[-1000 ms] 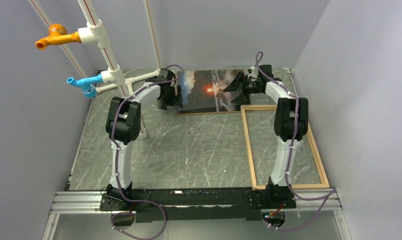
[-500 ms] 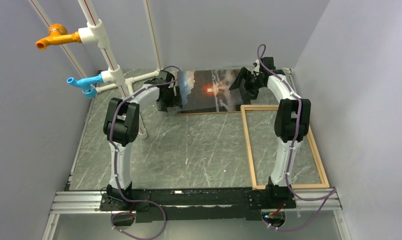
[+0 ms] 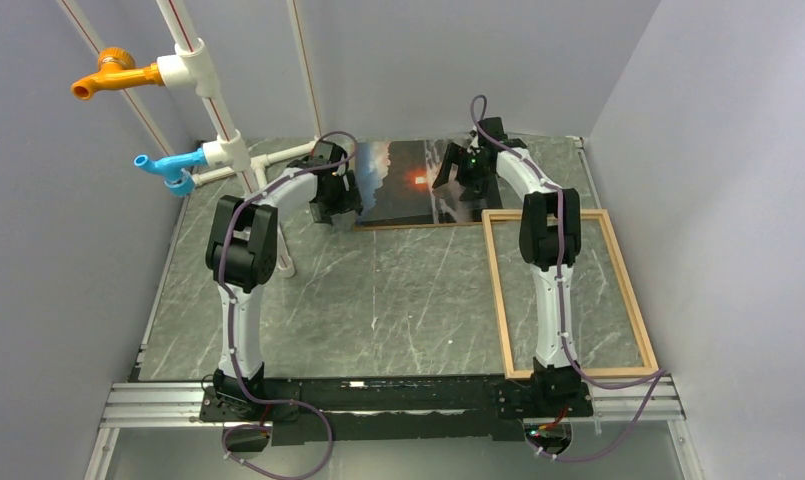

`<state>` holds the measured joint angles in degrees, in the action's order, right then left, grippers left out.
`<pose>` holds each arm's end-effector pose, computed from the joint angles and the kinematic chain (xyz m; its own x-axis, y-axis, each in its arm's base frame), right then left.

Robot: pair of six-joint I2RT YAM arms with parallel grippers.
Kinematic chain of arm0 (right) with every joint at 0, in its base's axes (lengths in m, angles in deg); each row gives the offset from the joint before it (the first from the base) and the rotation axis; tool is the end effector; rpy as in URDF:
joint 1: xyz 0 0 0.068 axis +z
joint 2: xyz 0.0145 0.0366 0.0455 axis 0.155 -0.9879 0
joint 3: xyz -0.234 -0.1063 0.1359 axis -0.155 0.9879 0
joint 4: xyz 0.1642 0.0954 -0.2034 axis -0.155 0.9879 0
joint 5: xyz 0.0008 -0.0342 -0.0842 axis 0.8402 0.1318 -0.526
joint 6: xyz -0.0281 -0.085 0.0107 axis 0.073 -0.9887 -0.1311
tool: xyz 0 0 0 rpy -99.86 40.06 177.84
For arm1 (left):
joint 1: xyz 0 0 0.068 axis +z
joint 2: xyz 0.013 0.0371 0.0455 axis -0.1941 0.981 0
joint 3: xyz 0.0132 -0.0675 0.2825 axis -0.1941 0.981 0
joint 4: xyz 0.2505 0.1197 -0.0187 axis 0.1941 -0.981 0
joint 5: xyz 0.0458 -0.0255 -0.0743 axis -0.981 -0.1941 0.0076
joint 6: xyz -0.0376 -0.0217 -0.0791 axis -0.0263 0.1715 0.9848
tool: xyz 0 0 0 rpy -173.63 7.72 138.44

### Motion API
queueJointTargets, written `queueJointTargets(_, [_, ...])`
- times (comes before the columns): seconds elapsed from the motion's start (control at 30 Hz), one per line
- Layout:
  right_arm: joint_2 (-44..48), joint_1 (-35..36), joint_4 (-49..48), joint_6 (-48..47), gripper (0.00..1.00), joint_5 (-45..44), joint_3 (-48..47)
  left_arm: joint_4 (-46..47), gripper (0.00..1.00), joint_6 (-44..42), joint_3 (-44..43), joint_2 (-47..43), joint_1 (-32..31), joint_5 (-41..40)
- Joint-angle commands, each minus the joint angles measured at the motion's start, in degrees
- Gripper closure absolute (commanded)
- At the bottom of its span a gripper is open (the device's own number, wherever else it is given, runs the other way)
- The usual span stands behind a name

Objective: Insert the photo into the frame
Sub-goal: Pick up the photo frame item at the center of the board.

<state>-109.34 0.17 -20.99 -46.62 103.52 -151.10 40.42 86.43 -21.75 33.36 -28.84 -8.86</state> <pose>0.5622 0.1211 0.1411 -0.9097 0.2636 -0.3209 0.0641 0.8525 0.5187 0.4840 -0.1557 0.1411 -0.8724 -0.2971 -0.3882 -0.1982 0.9409 -0.2748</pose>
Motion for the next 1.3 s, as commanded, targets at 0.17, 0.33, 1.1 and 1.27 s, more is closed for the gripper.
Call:
queueJointTargets(0.17, [-2.01,-1.0,3.39,0.16,0.07,-8.83,1.38,1.73,0.18,4.73,-0.08,-0.38,1.79,1.31])
queueJointTargets(0.33, [-2.58,-1.13,3.57,0.06,0.07,-8.37,1.67,8.77,0.21,6.12,3.23,-1.46,2.2,6.31])
queueJointTargets(1.1, [-0.25,-1.69,2.21,-0.34,0.07,-2.77,4.87,14.65,0.29,5.66,4.67,-9.7,2.09,11.8])
queueJointTargets(1.27, [2.12,-2.51,1.48,0.17,0.07,0.35,6.01,15.83,0.3,6.88,5.37,-9.9,2.09,12.83])
